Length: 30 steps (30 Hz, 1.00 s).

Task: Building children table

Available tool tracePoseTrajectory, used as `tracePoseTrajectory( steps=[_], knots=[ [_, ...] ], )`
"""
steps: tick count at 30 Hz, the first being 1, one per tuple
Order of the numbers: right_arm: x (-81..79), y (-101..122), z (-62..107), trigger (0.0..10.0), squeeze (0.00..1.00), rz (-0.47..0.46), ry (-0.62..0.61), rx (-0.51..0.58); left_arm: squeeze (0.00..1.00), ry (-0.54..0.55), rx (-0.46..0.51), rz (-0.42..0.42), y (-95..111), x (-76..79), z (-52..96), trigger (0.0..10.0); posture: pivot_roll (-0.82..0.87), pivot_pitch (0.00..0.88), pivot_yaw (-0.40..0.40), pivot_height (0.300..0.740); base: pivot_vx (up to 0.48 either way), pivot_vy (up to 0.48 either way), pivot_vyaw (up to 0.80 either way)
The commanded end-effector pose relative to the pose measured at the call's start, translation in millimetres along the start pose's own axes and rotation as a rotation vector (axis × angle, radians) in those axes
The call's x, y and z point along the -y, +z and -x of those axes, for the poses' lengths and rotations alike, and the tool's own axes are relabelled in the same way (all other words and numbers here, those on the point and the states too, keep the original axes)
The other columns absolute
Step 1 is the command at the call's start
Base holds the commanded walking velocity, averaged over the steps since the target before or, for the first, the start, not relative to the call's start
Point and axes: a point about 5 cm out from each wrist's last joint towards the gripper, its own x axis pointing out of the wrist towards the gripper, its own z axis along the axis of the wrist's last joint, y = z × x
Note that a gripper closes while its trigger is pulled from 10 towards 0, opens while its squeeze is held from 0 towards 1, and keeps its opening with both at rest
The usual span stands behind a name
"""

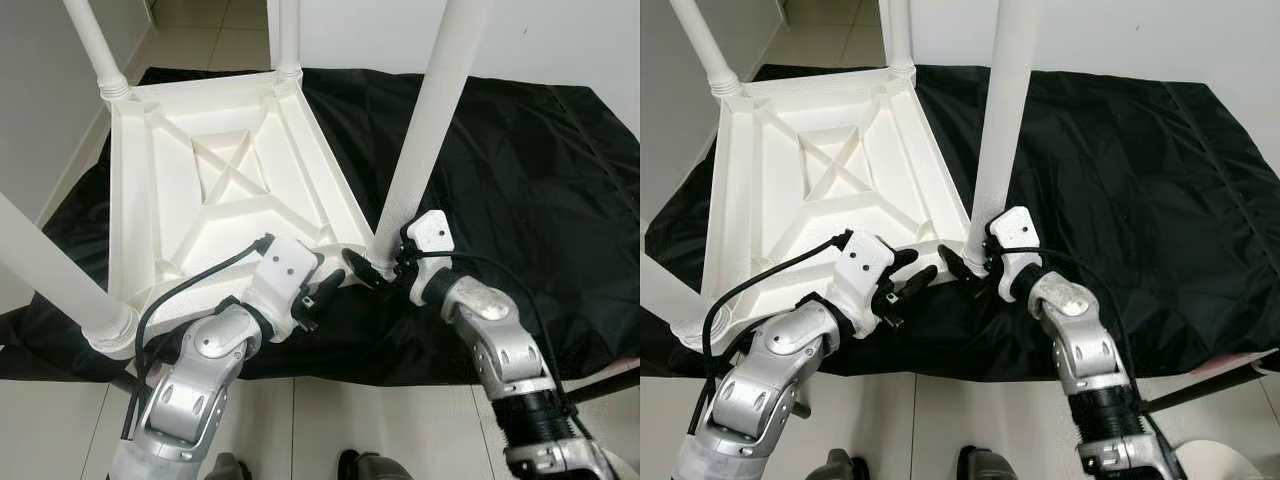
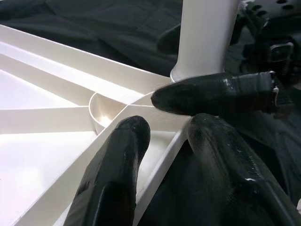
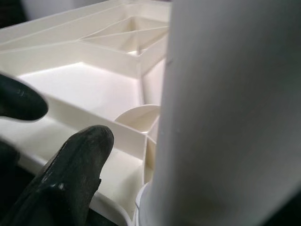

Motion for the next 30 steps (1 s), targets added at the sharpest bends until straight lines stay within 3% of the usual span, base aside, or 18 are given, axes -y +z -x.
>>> tracePoseTrajectory(
  steps=[1,3,4,12,13,26,29,30],
  knots=[
    [-2.4,-6,-0.4,10.0,0.0,0.006,0.032,-0.022,0.0,0.044,-0.009,-0.001,-1,-2.1,0.3,10.0,-0.05,0.154,0.014,0.74,0.0,0.0,0.0],
    [1.9,-12,-3.3,1.7,0.0,0.028,0.049,-0.046,0.0,0.046,-0.009,-0.008,0,-3.6,0.2,10.0,-0.04,0.157,0.012,0.74,0.0,0.0,0.0],
    [3.2,-16,-3.4,0.0,0.0,0.027,0.054,-0.057,0.0,0.05,-0.01,-0.01,0,-4.3,0.9,10.0,-0.04,0.159,0.01,0.74,0.0,0.0,0.0],
    [0.5,-24,-0.4,0.0,0.0,-0.018,0.074,-0.071,0.0,0.055,-0.015,-0.01,-1,-2.0,4.5,10.0,-0.02,0.168,0.003,0.74,0.0,0.0,0.0],
    [0.4,-24,-0.4,10.0,0.0,-0.035,0.066,-0.064,0.0,0.056,-0.016,-0.009,-1,-1.6,4.9,10.0,-0.02,0.17,0.003,0.74,0.0,0.0,0.0],
    [-14.2,-13,-5.4,10.0,0.0,-0.113,-0.154,0.009,0.0,0.057,-0.017,-0.003,-1,-2.0,4.6,10.0,-0.03,0.176,0.007,0.74,0.0,0.0,0.0],
    [-25.2,-9,-6.4,10.0,0.0,-0.199,-0.332,0.004,0.0,0.048,-0.017,0.004,-1,0.1,3.6,10.0,-0.04,0.178,0.008,0.74,0.0,0.0,0.0],
    [-25.2,-9,-6.4,10.0,0.0,-0.199,-0.332,0.004,0.0,0.048,-0.017,0.004,-1,0.1,3.6,10.0,-0.04,0.178,0.008,0.74,0.0,0.0,0.0]
  ],
)
